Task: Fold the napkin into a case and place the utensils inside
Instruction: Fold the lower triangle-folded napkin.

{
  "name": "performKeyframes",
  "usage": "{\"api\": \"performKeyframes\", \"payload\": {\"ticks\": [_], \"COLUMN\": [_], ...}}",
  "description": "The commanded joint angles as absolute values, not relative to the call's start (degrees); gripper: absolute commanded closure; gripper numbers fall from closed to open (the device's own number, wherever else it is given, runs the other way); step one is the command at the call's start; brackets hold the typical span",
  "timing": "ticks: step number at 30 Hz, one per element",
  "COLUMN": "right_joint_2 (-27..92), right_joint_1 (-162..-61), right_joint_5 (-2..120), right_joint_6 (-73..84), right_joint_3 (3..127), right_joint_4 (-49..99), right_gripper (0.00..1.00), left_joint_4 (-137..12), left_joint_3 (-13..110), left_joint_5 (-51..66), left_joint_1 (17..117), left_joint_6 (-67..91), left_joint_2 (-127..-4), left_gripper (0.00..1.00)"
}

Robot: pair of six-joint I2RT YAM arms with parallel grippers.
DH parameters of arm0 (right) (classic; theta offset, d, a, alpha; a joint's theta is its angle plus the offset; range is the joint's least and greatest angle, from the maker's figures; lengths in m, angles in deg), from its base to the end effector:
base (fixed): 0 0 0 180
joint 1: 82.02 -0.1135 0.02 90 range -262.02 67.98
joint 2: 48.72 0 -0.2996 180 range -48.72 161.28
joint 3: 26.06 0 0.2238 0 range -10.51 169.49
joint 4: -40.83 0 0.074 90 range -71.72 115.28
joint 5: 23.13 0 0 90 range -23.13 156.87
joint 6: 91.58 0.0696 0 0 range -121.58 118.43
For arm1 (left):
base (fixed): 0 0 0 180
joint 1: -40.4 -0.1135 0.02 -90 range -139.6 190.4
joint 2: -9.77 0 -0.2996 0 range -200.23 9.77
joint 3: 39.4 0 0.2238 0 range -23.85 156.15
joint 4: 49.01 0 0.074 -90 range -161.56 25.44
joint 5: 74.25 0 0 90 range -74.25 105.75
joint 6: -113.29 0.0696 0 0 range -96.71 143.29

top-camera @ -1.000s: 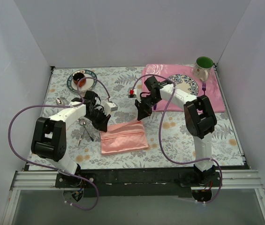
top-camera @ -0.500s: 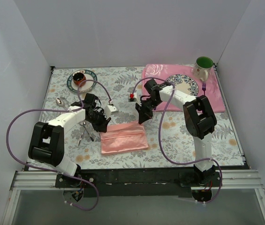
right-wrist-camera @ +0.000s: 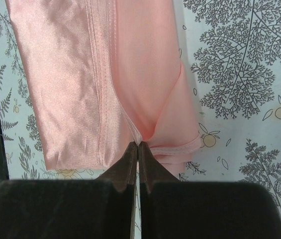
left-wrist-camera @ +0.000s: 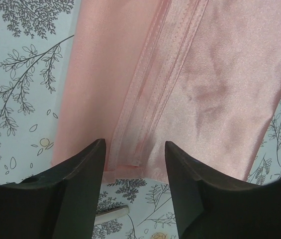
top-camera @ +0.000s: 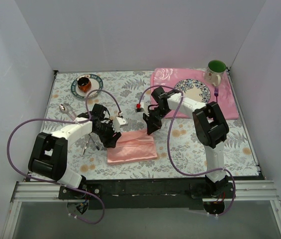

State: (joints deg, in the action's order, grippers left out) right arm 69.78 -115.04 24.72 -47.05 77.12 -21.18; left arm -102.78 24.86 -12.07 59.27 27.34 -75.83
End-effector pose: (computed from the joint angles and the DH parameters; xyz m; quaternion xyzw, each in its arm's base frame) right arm 0.3153 0.2606 0.1951 -0.6174 0.6931 0.3441 0.1411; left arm 0.2169 -0.1085 0.1998 0.2218 0.9371 -0.2526 0.0940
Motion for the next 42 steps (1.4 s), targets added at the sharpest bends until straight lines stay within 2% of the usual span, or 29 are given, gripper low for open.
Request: {"api": "performKeyframes", "payload": {"ticks": [1, 10, 13, 19, 28, 29, 36, 42], "right_joint_2": [69.5, 70.1, 70.3, 70.5, 70.5, 70.5, 70.2, 70.5], "right_joint_1": [-115.2, -115.2, -115.2, -115.3, -115.2, -115.2, -115.3, -115.2], "right_joint_5": [24.9, 25.1, 25.0, 25.0, 24.8, 24.8, 24.6, 24.7], "right_joint_6": [-48.4, -48.3, -48.3, -48.2, -48.2, -48.2, -48.2, -48.0], "right_joint_3": [76.3, 76.7, 76.8, 77.0, 77.9, 77.9, 77.9, 78.3], "right_joint_4": [-21.3, -21.5, -21.6, -21.7, -22.3, -22.4, -22.5, -22.4], "right_gripper": [0.97, 0.97, 0.97, 0.97, 0.97, 0.97, 0.97, 0.96], "left_joint_4": [-99.9, -95.6, -94.3, -93.7, -95.1, -95.1, -96.3, -96.1], "left_joint_3": [23.8, 19.2, 18.9, 18.6, 19.7, 19.7, 20.0, 19.2], "left_joint_5": [-11.2, -6.9, -5.5, -3.9, -4.7, -4.9, -6.3, -4.7], "left_joint_1": [60.7, 64.2, 64.7, 65.0, 65.1, 65.0, 65.0, 65.5], "left_joint_6": [27.2, 28.2, 27.9, 27.4, 27.5, 27.5, 28.4, 28.6], "left_joint_2": [-73.3, -71.3, -71.3, -72.1, -71.7, -71.8, -70.6, -72.2], "left_gripper": [0.49, 0.49, 0.55, 0.59, 0.85, 0.86, 0.63, 0.62]}}
